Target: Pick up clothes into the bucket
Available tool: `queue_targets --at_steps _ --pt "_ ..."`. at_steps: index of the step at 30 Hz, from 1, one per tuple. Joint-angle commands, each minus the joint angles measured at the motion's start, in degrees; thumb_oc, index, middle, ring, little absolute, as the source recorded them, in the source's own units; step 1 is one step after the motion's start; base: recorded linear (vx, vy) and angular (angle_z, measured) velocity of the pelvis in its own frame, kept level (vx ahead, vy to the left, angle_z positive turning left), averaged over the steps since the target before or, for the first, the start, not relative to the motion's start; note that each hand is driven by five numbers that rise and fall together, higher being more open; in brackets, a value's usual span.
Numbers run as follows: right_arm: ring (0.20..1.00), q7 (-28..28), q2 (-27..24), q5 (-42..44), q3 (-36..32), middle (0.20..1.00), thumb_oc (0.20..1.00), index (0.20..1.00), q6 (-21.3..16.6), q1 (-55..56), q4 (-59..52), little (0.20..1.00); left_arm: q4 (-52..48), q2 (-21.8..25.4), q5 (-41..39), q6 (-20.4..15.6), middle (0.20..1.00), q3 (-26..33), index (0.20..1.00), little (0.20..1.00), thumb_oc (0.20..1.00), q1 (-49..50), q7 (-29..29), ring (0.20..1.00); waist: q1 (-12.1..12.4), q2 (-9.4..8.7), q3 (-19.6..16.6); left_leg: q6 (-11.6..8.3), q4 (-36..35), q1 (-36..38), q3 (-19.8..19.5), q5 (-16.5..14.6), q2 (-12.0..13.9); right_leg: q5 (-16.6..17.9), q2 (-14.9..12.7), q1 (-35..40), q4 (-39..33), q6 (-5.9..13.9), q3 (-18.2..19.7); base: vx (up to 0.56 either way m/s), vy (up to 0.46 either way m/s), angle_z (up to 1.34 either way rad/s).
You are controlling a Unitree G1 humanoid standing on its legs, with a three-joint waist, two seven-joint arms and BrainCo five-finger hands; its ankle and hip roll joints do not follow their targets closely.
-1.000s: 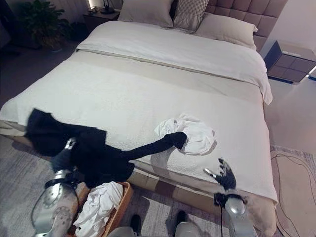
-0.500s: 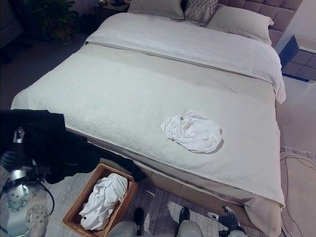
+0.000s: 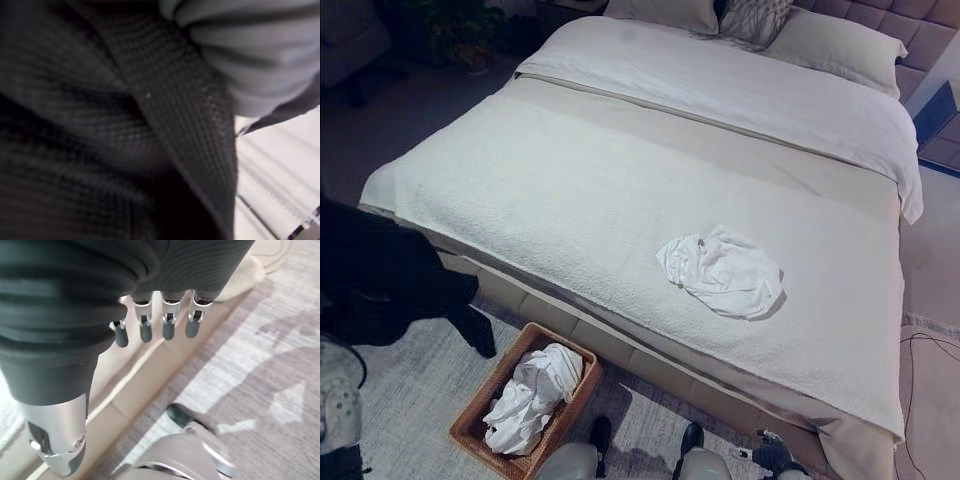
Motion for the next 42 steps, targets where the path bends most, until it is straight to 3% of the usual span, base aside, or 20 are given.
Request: queue_targets --at_steps 1,8,15,25,32,37,42 --pt "1.000 -0.89 0.49 0.30 2.81 1.000 1.000 1.000 -1.13 -0.93 -0.34 1.000 -4.89 5.08 3.71 -4.06 0.200 1.65 0.200 0.200 0.200 0.11 0.16 0.200 -0.63 -1.26 -1.71 -0.71 4.82 -3.86 -0.98 -3.89 -1.44 -3.26 -1.94 0.48 3.21 1.80 -1.68 0.00 0.002 0.08" --pt "1.000 -0.95 0.19 0.38 1.79 1.000 1.000 1.000 -1.18 -0.24 -0.65 1.000 -0.43 1.68 3.53 -2.25 0.200 1.17 0.200 0.200 0.200 4.69 -2.09 0.200 0.00 -1.36 -0.70 -0.58 5.17 -4.43 -1.94 -3.82 -1.75 -3.52 -2.24 0.04 4.16 1.65 -2.44 -0.02 0.000 0.08" --pt "1.000 -1.51 -0.78 1.20 -0.58 1.000 1.000 1.000 -1.58 0.48 -2.87 1.000 5.99 -1.91 4.05 0.53 0.200 -1.44 0.200 0.200 0.200 8.60 -5.15 0.200 1.39 -1.78 2.87 -0.33 7.67 -7.55 -3.67 -3.54 -2.37 -3.73 -3.03 -2.11 6.72 1.38 -3.52 -0.06 -0.004 0.11" --pt "1.000 -2.59 -2.20 1.64 -0.15 1.000 1.000 1.000 -1.86 -1.66 -5.57 1.000 8.50 -4.34 -0.41 2.61 0.200 -10.20 0.200 0.200 0.200 7.71 -10.69 0.200 1.92 -0.67 8.97 0.16 13.45 -13.25 -4.11 -3.99 -2.95 -4.31 -3.90 -7.36 11.84 0.76 -2.53 -0.08 0.021 0.09" --pt "1.000 -4.07 -3.35 2.05 0.98 1.000 1.000 1.000 -2.88 -4.03 -8.52 1.000 15.20 -2.06 6.61 4.00 0.200 -12.80 0.200 0.200 0.200 5.73 -5.87 0.200 1.13 -0.67 13.00 0.28 17.24 -17.96 -3.23 -4.22 -2.21 -4.79 -3.75 -13.02 15.53 0.31 -0.77 -0.08 0.018 -0.10" --pt "1.000 -6.43 -4.58 2.96 1.25 1.000 1.000 1.000 -4.35 -5.37 -10.98 1.000 28.24 1.80 12.53 5.35 0.200 -14.66 0.200 0.200 0.200 -0.34 1.35 0.200 -0.51 -1.74 16.83 0.42 21.98 -23.56 -2.48 -4.90 -2.16 -6.01 -3.84 -18.91 20.45 -0.07 0.39 -0.08 0.005 -0.10" --pt "1.000 -8.56 -5.12 4.08 1.86 1.000 1.000 1.000 -5.43 -6.35 -11.99 1.000 38.44 5.47 13.55 5.89 0.200 -16.69 0.200 0.200 0.200 -5.46 5.46 0.200 -1.76 -2.90 17.48 0.65 25.56 -29.31 -2.48 -5.55 -2.04 -6.73 -3.86 -24.76 23.68 -0.32 1.29 -0.05 -0.002 -0.06"
